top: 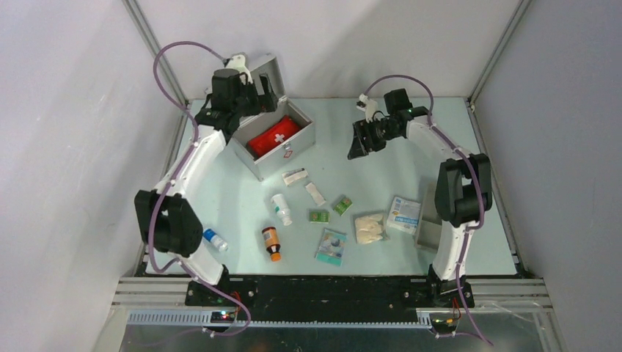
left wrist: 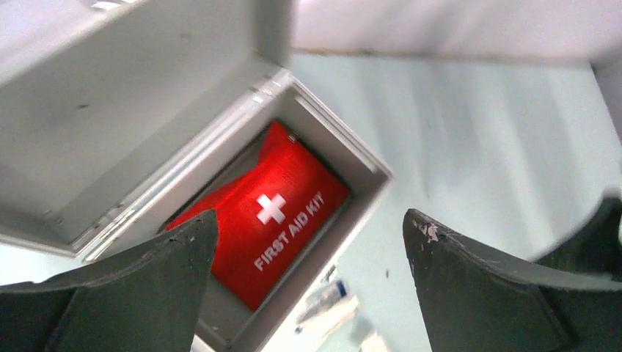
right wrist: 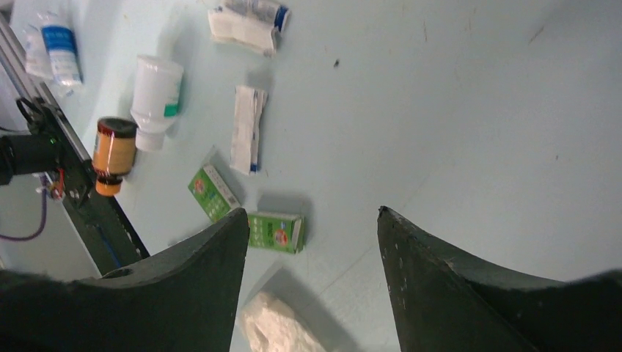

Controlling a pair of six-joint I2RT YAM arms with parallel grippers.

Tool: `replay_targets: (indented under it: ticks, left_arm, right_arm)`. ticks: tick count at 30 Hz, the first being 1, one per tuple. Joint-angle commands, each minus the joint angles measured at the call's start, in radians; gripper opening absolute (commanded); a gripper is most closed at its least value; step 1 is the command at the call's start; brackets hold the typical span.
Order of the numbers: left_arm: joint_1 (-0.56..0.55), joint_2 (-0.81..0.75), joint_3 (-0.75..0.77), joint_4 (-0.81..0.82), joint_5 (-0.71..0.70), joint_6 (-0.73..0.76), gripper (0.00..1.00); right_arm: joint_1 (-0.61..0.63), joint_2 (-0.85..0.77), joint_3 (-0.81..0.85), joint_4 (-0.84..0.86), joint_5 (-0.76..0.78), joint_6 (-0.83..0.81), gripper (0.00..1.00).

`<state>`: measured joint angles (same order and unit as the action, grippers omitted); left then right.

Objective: Organize the medicine kit

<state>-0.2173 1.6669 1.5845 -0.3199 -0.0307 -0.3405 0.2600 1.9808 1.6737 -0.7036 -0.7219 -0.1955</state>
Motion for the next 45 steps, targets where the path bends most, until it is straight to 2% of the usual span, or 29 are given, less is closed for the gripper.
replay_targets:
  ticks: [1, 4, 7, 9, 11, 12, 18, 19, 23, 30, 34, 40, 45]
  left_arm:
    - [0.001, -0.144, -0.135, 0.018, 0.367, 0.351, 0.99]
    - [0.005, -0.238, -0.304, 0.018, 0.595, 0.574, 0.99]
    - [0.005, -0.353, -0.435, 0.009, 0.692, 0.71, 0.99]
    - [0.005, -0.394, -0.532, -0.006, 0.705, 0.776, 1.0]
    - [0.007, -0.415, -0.58, -0.09, 0.726, 0.934, 1.0]
    - [0.006, -0.418, -0.59, -0.168, 0.733, 1.076, 1.0]
    - [-0.003, -0.384, -0.607, -0.496, 0.728, 1.618, 1.0]
    - [-0.01, -0.377, -0.616, -0.525, 0.709, 1.724, 1.0]
    - [-0.065, -0.334, -0.641, -0.534, 0.688, 1.962, 0.99]
    - [-0.152, -0.126, -0.555, -0.558, 0.635, 2.212, 0.97]
    - [-0.18, 0.017, -0.485, -0.579, 0.5, 2.296, 0.92]
    - [-0.185, 0.144, -0.388, -0.596, 0.426, 2.36, 0.74]
    - [-0.192, 0.121, -0.381, -0.633, 0.486, 2.378, 0.6]
  right_arm:
    - [-0.002, -0.145, -0.081, -0.03, 0.034, -0.099, 0.69]
    - [-0.002, -0.196, -0.168, -0.074, 0.027, -0.217, 0.7]
    - [0.011, -0.248, -0.219, -0.159, 0.047, -0.401, 0.71]
    - [0.022, -0.268, -0.245, -0.183, 0.067, -0.446, 0.72]
    - [0.028, -0.28, -0.26, -0.186, 0.089, -0.451, 0.73]
    - [0.03, -0.281, -0.263, -0.186, 0.099, -0.45, 0.73]
    - [0.056, -0.277, -0.255, -0.169, 0.133, -0.444, 0.74]
    - [0.063, -0.275, -0.254, -0.163, 0.135, -0.441, 0.74]
    - [0.092, -0.265, -0.25, -0.152, 0.139, -0.436, 0.74]
    - [0.114, -0.289, -0.261, -0.167, 0.141, -0.451, 0.74]
    - [0.108, -0.33, -0.287, -0.167, 0.153, -0.459, 0.74]
    - [0.101, -0.405, -0.364, -0.157, 0.168, -0.463, 0.74]
    - [0.101, -0.42, -0.4, -0.152, 0.169, -0.467, 0.75]
